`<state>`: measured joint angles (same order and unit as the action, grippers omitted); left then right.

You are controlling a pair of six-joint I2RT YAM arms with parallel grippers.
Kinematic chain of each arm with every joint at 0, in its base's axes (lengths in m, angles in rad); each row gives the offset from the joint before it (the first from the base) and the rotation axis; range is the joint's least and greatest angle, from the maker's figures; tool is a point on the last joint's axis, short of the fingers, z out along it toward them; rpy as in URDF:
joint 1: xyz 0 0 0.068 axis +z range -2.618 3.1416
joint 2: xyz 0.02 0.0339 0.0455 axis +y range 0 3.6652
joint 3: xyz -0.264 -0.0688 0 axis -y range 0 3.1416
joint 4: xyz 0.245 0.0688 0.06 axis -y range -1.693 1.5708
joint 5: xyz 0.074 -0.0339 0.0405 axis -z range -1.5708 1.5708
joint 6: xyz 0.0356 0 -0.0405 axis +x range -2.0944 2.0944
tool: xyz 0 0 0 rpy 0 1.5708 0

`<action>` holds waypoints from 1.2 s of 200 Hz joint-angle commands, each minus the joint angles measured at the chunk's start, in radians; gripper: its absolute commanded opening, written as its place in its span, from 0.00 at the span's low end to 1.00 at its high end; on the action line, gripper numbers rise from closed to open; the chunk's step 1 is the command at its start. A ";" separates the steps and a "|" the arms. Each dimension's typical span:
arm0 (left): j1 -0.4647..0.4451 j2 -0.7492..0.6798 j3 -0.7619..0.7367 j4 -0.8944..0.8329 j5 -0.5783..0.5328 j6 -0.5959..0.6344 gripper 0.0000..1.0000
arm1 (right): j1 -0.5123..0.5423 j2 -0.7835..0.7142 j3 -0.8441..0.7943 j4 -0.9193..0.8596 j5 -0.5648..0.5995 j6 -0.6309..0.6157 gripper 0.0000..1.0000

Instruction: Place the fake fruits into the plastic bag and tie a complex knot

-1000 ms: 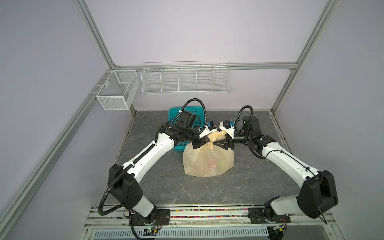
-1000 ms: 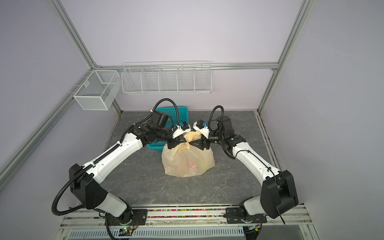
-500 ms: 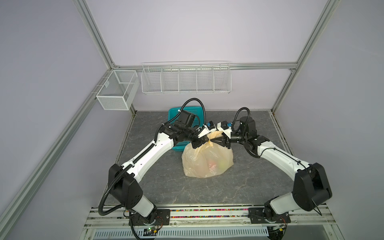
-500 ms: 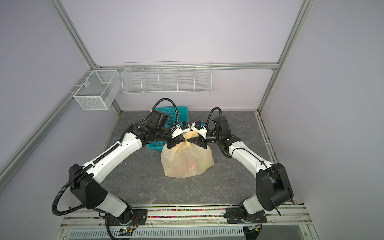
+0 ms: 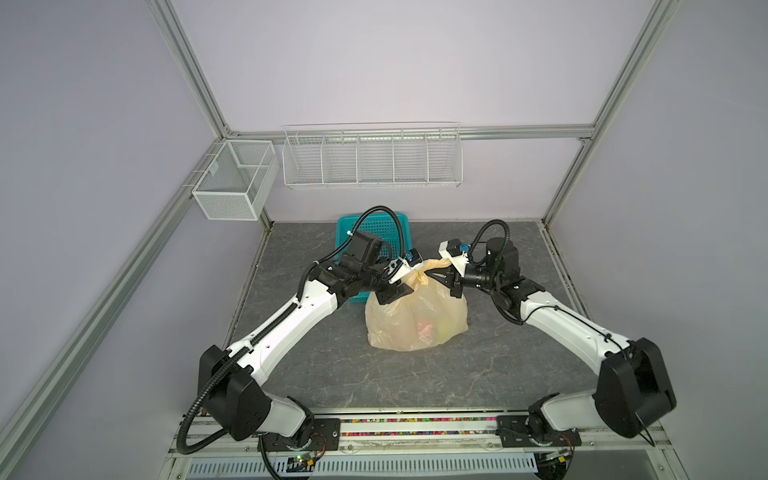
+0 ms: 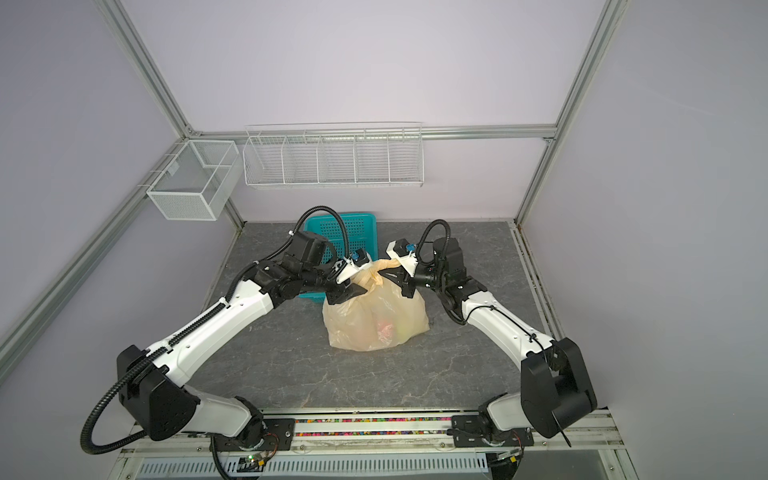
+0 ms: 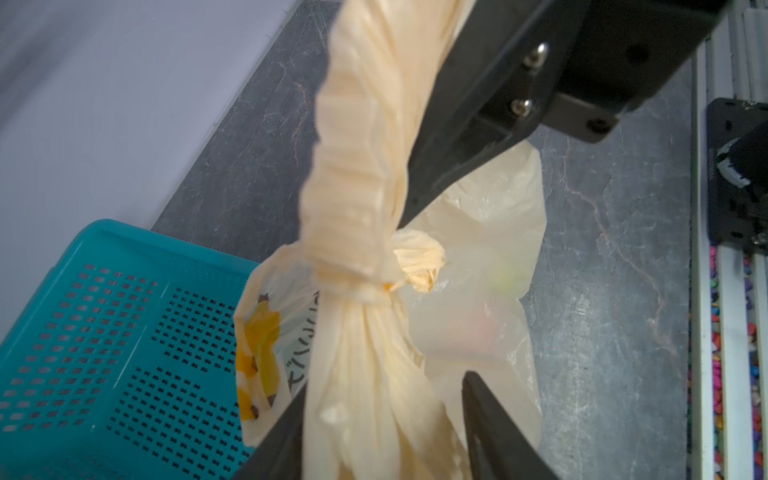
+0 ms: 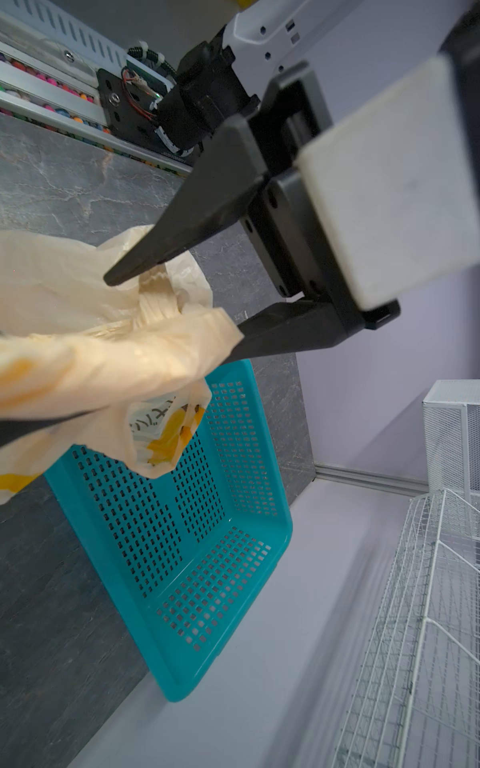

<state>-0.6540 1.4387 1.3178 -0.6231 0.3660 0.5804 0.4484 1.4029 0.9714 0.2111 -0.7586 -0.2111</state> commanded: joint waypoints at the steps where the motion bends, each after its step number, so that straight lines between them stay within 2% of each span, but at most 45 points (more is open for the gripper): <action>1: -0.005 0.003 -0.013 0.055 -0.070 0.005 0.54 | 0.016 -0.033 -0.025 0.060 0.030 0.071 0.07; 24: -0.015 0.023 0.010 0.069 -0.104 -0.008 0.48 | 0.035 -0.037 -0.011 0.022 0.086 0.072 0.07; 55: -0.016 -0.008 -0.004 0.140 -0.106 -0.074 0.13 | 0.049 -0.047 -0.013 -0.007 0.158 0.069 0.07; 78: -0.015 -0.057 -0.052 0.238 -0.087 -0.167 0.01 | 0.058 -0.057 -0.034 -0.008 0.192 0.054 0.07; 122: -0.015 -0.089 -0.074 0.305 -0.032 -0.348 0.00 | 0.072 -0.065 -0.066 0.015 0.224 0.029 0.07; 147: -0.015 -0.086 -0.078 0.321 0.020 -0.430 0.00 | 0.085 -0.063 -0.074 0.042 0.291 0.034 0.08; 174: -0.018 -0.084 -0.095 0.329 0.066 -0.504 0.00 | 0.104 -0.053 -0.085 0.116 0.402 0.109 0.07; 216: -0.037 -0.091 -0.166 0.437 0.128 -0.638 0.00 | 0.140 -0.018 -0.135 0.281 0.563 0.234 0.07; 240: -0.054 -0.088 -0.216 0.554 0.110 -0.752 0.00 | 0.151 0.005 -0.161 0.399 0.609 0.326 0.07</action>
<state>-0.6861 1.3705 1.1404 -0.2214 0.4400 -0.0196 0.5869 1.3804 0.8448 0.4431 -0.2550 -0.0044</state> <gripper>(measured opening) 0.047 0.069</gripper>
